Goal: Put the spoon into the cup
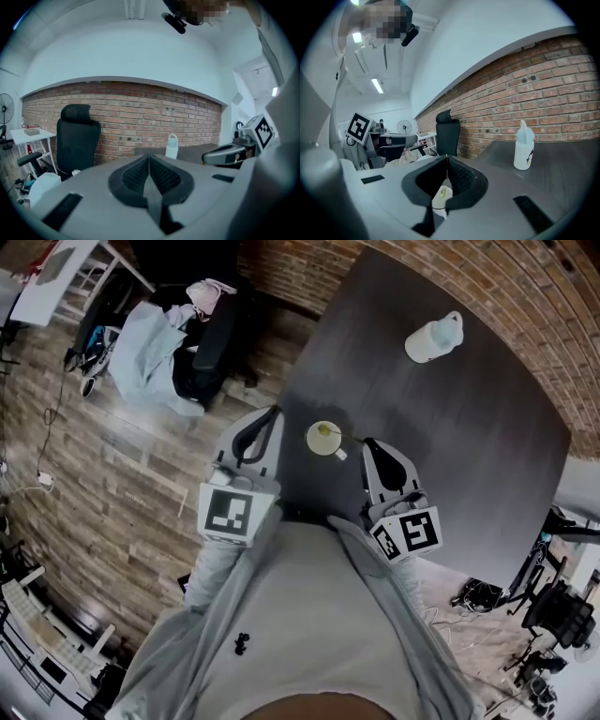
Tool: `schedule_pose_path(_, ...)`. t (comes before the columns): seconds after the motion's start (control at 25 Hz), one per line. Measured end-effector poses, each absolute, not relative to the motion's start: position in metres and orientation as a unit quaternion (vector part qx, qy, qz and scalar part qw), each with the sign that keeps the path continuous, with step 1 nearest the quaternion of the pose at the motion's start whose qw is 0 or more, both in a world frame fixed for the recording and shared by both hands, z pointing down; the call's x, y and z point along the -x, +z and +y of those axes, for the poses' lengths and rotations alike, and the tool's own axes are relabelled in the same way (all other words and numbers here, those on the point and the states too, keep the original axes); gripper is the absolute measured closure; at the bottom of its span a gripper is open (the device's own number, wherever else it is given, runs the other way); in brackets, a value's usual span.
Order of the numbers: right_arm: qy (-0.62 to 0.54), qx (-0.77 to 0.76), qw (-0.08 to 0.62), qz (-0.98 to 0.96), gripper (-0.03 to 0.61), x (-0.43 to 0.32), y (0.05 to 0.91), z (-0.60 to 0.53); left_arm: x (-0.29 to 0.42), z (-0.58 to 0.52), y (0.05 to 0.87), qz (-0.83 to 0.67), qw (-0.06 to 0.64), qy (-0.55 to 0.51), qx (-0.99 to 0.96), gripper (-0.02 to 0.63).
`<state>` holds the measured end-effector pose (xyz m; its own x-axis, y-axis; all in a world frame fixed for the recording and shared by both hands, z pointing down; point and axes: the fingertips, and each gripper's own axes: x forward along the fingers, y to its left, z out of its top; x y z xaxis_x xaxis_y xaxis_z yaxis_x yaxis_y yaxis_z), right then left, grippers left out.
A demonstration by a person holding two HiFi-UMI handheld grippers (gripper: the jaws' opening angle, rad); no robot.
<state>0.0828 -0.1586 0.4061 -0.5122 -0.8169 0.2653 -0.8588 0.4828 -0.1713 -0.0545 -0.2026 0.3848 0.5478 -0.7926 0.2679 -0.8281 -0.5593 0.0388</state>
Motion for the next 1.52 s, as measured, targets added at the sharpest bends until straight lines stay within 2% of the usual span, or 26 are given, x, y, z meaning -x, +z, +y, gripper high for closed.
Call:
schedule_pose_path(0.56, 0.201, -0.476, 0.11, -0.849, 0.558, -0.071, 0.477, -0.163, 0.057, -0.194, 0.406, -0.465, 0.101, 0.119, -0.871, 0.591)
schedule_pose_path(1.52, 0.213, -0.479, 0.106, -0.845, 0.558, -0.078, 0.498, -0.179, 0.057, -0.189, 0.4, -0.475, 0.091, 0.117, -0.867, 0.591)
